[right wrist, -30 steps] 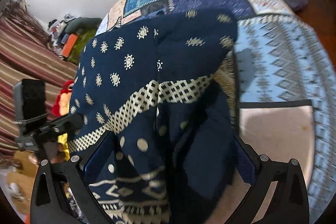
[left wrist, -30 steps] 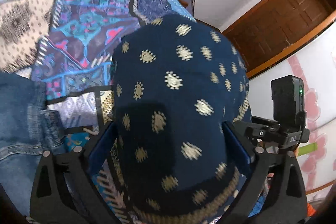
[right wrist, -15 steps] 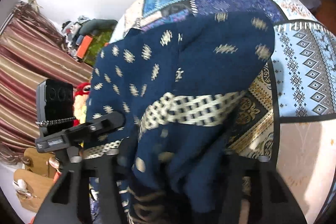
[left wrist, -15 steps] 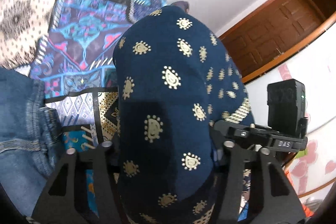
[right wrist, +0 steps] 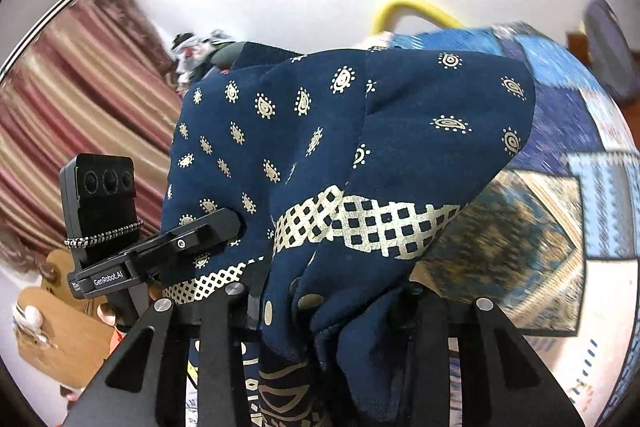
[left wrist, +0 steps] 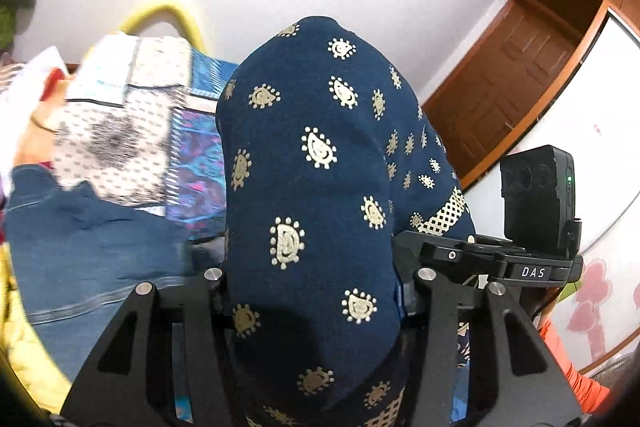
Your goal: Fold large clothes
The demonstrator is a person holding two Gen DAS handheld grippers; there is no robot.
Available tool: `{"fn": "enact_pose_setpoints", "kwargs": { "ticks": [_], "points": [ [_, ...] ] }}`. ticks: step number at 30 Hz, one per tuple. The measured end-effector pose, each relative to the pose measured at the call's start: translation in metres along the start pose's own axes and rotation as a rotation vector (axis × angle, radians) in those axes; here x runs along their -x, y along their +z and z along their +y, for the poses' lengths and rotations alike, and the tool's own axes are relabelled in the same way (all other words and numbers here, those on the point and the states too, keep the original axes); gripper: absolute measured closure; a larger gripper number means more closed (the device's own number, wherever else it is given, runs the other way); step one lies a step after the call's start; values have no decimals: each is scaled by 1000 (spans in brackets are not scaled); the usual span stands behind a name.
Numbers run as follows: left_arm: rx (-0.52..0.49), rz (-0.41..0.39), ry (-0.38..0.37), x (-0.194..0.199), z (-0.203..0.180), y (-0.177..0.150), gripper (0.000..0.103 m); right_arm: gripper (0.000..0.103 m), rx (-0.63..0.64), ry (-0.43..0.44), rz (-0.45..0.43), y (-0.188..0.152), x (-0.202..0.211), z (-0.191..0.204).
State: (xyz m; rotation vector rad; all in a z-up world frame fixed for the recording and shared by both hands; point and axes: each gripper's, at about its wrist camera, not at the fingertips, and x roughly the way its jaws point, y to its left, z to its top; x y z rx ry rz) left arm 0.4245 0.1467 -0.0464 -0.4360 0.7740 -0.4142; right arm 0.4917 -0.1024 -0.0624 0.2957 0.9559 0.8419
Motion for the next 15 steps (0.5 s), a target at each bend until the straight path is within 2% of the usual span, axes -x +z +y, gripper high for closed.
{"fn": "enact_pose_setpoints", "kwargs": {
  "ticks": [4,8,15],
  "points": [
    [32,-11,32,27,31,-5,52,67,30,26,28,3,-30,39],
    [96,7,65,37,79,-18,52,67,37,51,82,0,-74,58],
    [245,74,102,12,173,-52,52,67,4,76,226,-18,-179,49]
  ]
}}
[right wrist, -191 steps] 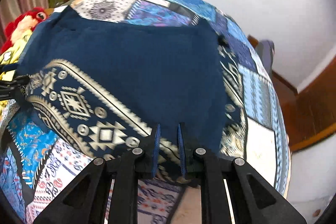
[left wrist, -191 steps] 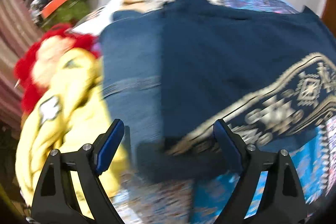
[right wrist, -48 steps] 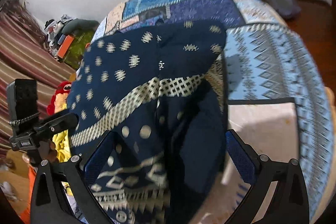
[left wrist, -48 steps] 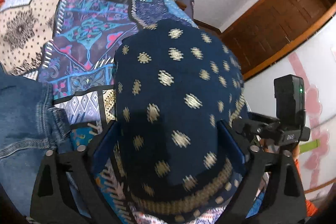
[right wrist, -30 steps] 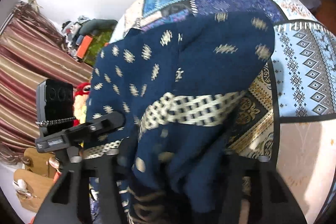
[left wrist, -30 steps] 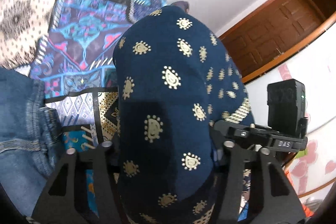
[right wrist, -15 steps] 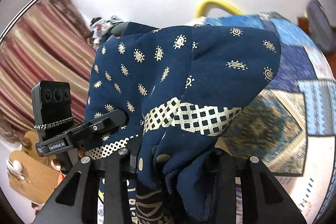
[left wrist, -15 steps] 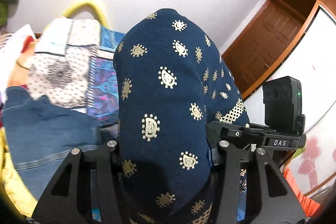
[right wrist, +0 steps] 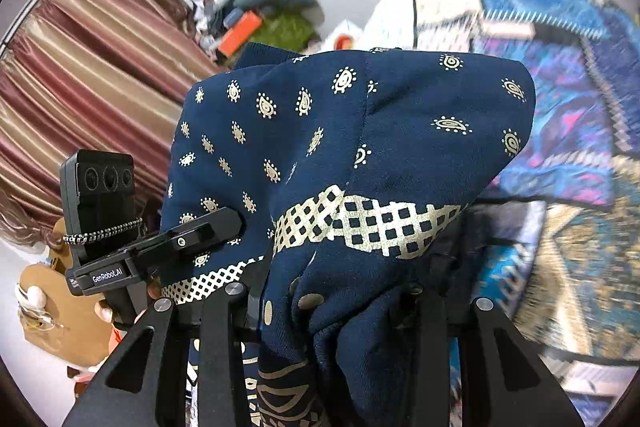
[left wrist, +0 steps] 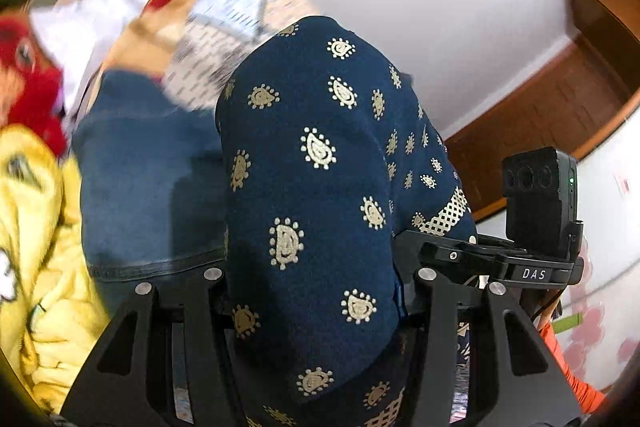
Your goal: Fold large clothes
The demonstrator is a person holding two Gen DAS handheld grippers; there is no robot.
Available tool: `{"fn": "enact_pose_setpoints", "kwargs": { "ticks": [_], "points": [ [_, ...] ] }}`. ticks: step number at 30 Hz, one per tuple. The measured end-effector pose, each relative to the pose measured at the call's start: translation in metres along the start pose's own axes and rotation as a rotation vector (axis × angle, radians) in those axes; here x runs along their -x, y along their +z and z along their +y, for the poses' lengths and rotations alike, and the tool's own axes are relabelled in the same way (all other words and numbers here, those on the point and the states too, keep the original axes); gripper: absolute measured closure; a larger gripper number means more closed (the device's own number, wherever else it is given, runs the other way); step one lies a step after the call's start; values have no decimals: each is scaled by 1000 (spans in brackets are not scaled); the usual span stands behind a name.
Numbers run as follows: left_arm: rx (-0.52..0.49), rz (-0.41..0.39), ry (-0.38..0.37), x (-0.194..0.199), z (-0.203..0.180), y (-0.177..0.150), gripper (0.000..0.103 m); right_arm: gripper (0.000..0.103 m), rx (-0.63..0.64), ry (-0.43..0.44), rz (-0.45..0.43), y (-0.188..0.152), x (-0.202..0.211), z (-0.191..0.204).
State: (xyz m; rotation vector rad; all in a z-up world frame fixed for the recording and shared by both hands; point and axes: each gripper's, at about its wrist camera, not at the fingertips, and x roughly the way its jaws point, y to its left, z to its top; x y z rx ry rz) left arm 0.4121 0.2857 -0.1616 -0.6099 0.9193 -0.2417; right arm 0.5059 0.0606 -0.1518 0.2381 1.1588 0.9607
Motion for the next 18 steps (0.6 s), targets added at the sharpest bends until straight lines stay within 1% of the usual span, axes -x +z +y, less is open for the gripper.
{"fn": "enact_pose_setpoints", "kwargs": {
  "ticks": [4,6,7,9,10,11,13,15,16,18],
  "points": [
    [94,55,24,-31,46,-7,51,67,-13,-19,62,2,-54,-24],
    [119,56,20,-41,63,-10,48,67,-34,-31,89,0,-76,-38],
    [120,44,-2,-40,68,-11,47,67,-42,-21,91,-1,-81,-43],
    [114,41,-22,-35,67,-13,45,67,-45,21,86,-1,-83,-50],
    [108,43,-19,-34,66,-15,44,66,-35,30,90,-2,-82,-52],
    [100,45,-6,-32,65,-17,44,65,-18,20,100,-2,-81,-50],
    [65,38,44,-26,57,-19,43,58,23,-32,119,-6,-77,-46],
    [26,27,103,-24,48,-17,42,41,63,-131,105,-6,-68,-38],
    [4,21,132,-20,42,-19,41,39,85,-168,85,-7,-60,-34],
    [-18,8,179,-14,36,-21,41,35,123,-216,41,-12,-44,-23]
  ]
}}
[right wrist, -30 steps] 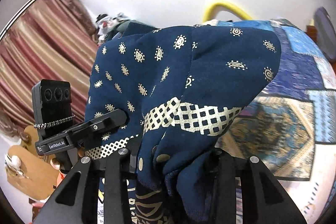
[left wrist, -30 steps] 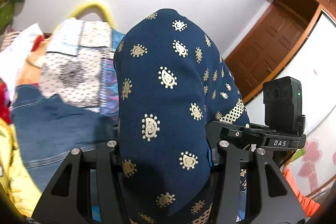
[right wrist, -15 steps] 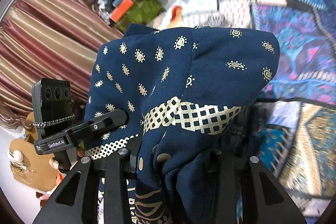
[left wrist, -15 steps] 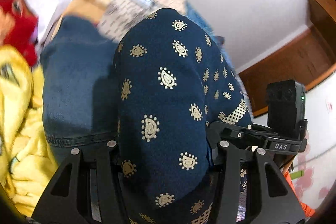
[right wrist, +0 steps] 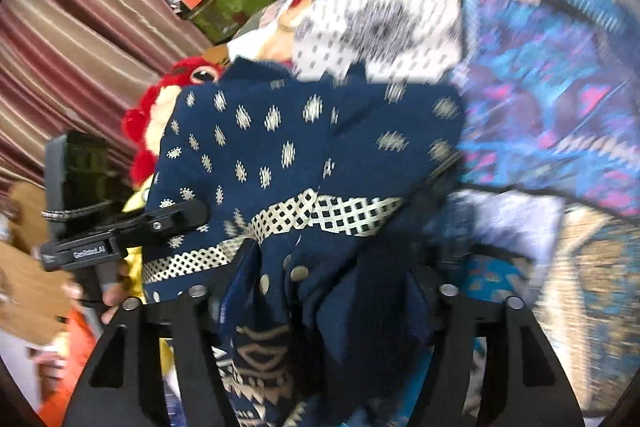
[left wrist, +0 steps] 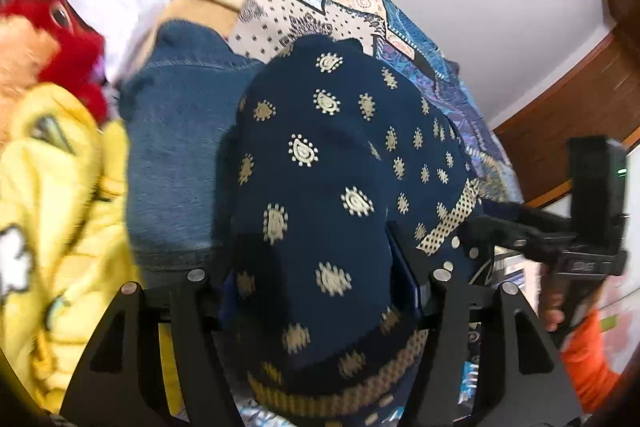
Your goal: Fold large clothes
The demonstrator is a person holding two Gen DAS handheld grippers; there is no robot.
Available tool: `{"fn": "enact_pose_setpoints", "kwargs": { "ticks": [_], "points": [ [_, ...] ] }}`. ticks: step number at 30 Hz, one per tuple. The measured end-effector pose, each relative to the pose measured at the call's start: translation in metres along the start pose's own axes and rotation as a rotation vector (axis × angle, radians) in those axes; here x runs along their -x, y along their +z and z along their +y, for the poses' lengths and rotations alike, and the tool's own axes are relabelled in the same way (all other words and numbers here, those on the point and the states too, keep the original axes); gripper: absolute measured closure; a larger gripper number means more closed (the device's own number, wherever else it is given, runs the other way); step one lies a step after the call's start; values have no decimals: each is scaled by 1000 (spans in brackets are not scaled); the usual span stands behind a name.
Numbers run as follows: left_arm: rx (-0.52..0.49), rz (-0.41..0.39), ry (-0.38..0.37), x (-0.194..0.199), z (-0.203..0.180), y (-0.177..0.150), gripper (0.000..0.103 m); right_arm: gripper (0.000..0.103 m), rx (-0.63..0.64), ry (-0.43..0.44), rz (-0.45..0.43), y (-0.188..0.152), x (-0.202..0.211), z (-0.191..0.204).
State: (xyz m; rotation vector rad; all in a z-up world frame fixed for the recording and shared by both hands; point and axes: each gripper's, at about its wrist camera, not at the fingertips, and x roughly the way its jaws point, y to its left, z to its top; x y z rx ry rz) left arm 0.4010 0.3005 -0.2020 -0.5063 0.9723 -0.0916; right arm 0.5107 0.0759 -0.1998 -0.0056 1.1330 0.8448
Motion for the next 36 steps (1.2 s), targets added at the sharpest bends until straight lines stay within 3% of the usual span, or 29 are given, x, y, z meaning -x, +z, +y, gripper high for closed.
{"fn": "enact_pose_setpoints", "kwargs": {
  "ticks": [3,5,9,11,15,19,22,26,32,36],
  "points": [
    [-12,-34,49,10,-5,-9,40,25,20,-19,-39,-8,19,11],
    [-26,-64,84,17,-10,-18,35,25,42,-36,-49,-17,22,19],
    [-49,-72,123,27,-19,-42,27,24,75,-98,-3,-40,12,27],
    [-64,-54,155,25,-21,-57,18,24,73,-136,34,-54,4,25],
    [-135,-19,240,25,-29,-87,18,24,61,-167,106,-88,1,18],
    [-187,-15,322,37,-38,-110,19,24,52,-184,91,-115,25,21],
    [-226,-84,348,69,-58,-120,19,24,44,-177,11,-125,63,33],
    [-277,-234,351,128,-97,-127,19,24,70,-177,-168,-133,136,65],
    [-339,-515,316,232,-162,-145,19,24,171,-207,-511,-157,257,139],
    [-377,-704,307,289,-203,-176,19,24,213,-197,-682,-181,313,176]
  ]
}}
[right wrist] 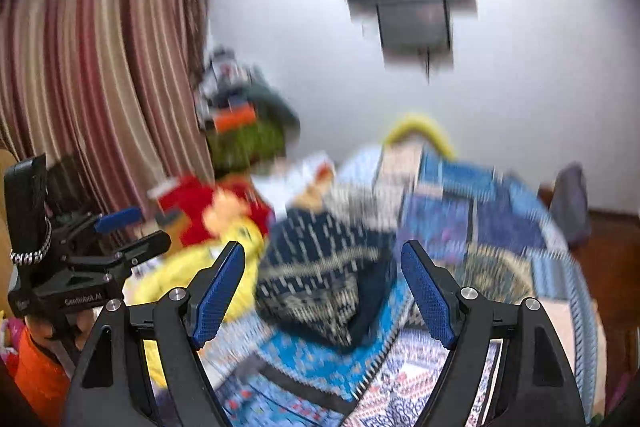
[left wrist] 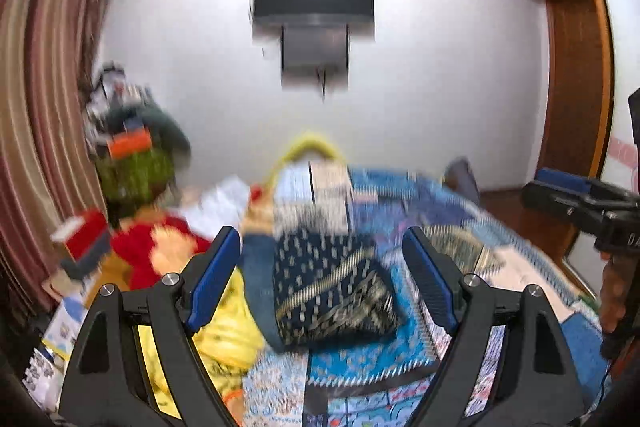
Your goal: Fold large clothes
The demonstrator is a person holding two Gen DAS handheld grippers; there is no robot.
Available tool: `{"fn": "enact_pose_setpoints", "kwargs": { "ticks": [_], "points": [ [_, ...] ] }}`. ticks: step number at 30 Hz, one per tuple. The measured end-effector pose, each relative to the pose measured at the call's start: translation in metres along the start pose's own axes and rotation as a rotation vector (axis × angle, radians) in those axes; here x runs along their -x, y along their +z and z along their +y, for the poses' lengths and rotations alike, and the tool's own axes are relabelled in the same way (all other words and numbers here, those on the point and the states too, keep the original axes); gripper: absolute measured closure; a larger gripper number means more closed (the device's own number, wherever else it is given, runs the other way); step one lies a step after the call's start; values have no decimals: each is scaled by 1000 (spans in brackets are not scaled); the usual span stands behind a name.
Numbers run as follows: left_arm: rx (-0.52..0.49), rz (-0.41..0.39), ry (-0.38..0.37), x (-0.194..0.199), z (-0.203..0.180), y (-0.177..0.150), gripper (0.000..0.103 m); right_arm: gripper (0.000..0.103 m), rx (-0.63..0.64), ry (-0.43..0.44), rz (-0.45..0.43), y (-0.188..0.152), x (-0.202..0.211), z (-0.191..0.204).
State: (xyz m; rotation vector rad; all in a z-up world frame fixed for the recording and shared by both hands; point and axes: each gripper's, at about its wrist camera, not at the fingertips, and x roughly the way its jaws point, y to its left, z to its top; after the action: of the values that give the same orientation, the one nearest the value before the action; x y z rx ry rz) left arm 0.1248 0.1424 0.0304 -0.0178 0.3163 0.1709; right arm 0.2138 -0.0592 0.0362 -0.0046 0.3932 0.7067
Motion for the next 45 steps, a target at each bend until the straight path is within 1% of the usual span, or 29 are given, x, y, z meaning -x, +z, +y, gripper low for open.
{"fn": "enact_pose_setpoints", "kwargs": {
  "ticks": [1,4,6,9,11,13,14,16,17,18,20,21,26,40,45],
  "points": [
    [-4,-40,2,15,-6,4,19,24,5,1,-32,2,12,5],
    [-12,-120,-1,50,-16,7,19,24,29,-9,-113,4,49,26],
    [-17,-157,-2,66,-22,7,19,24,53,-19,-159,1,70,41],
    [-2,-187,-7,84,-25,5,18,24,83,-46,-202,-7,90,59],
    [17,-187,-8,88,-25,3,12,24,95,-69,-221,-13,100,69],
    [34,-191,0,90,-25,-1,9,24,96,-94,-233,-19,109,76],
    [42,-191,2,91,-25,-2,8,24,95,-106,-234,-22,111,78],
    [60,-184,-1,92,-23,-5,6,18,93,-123,-229,-26,117,81],
    [63,-182,-3,93,-24,-6,6,10,90,-135,-229,-28,118,81],
    [67,-180,-4,93,-24,-7,6,5,87,-149,-238,-30,120,82],
    [74,-176,5,93,-23,-8,5,3,90,-170,-245,-34,123,83],
    [76,-175,7,92,-23,-9,5,1,92,-176,-243,-34,124,83],
    [85,-166,17,89,-22,-13,3,0,86,-210,-232,-36,122,80],
    [87,-138,9,78,-18,-21,2,0,73,-205,-193,-41,109,77],
    [87,-136,7,77,-15,-20,2,0,77,-204,-193,-41,108,76]
  ]
}}
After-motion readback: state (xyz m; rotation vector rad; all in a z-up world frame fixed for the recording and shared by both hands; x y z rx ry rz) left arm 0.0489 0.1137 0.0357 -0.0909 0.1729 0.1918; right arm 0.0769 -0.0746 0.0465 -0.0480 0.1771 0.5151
